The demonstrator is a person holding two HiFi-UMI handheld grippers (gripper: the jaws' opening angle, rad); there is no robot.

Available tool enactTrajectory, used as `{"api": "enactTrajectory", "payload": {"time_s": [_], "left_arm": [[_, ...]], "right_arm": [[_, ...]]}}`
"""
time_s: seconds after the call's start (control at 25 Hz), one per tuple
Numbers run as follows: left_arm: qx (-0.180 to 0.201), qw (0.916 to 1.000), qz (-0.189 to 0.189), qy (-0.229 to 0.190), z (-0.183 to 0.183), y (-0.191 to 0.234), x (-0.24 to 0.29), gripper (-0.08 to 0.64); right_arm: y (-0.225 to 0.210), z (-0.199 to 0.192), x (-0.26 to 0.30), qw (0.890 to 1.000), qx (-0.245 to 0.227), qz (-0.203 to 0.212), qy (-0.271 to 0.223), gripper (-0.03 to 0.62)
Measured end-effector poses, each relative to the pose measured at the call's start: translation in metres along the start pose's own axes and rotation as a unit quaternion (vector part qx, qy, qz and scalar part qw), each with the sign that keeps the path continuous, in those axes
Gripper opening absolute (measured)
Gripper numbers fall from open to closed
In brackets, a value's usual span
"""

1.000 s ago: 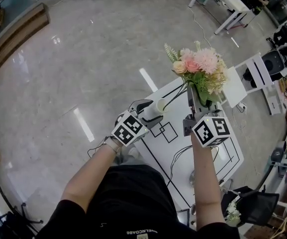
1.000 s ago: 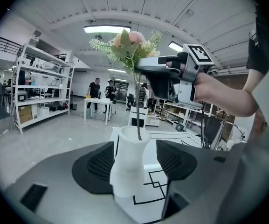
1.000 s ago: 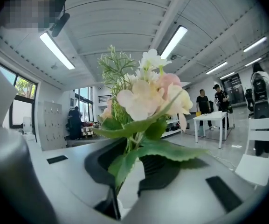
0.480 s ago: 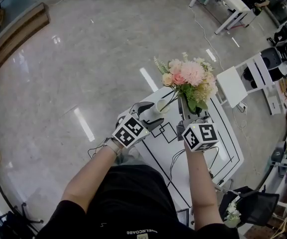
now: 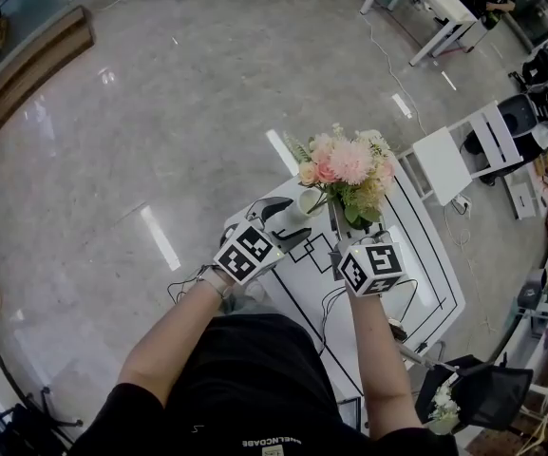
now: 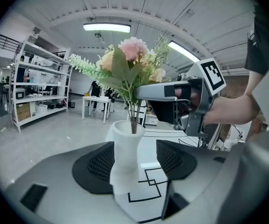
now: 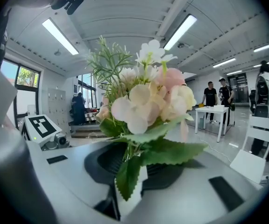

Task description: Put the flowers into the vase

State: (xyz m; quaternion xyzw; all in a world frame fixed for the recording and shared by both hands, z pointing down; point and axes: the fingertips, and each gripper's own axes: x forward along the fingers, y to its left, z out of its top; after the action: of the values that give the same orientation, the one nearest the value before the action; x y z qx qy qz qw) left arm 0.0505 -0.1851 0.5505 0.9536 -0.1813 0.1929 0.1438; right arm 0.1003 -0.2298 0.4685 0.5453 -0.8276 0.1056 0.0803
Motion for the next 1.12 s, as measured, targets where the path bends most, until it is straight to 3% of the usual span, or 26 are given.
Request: {"api": "enactTrajectory", "payload": {"time_s": [0.44,0.64,1.12], "left_arm": [[-0.006,1.0,0.006,0.003,-0.007,-0.002,-0.004,0.264],[-0.005,1.0,0.003,0.003,-0.008,-0.006,-0.006,0.264],[-0.012,0.9999,-0.002,0.01,-0.019,-0.012,-0.011,0.264]], "right_arm": [[0.013,-0.019,-0.007,1.0,-0.014,0.006,0.016,0.091],[0.024,-0.041,-0.007,0.998,-0.026,0.011,0.05,0.111],[0.041,-0.056,-0.008,0.996,-0.055,0.012,0.075,0.27]]}}
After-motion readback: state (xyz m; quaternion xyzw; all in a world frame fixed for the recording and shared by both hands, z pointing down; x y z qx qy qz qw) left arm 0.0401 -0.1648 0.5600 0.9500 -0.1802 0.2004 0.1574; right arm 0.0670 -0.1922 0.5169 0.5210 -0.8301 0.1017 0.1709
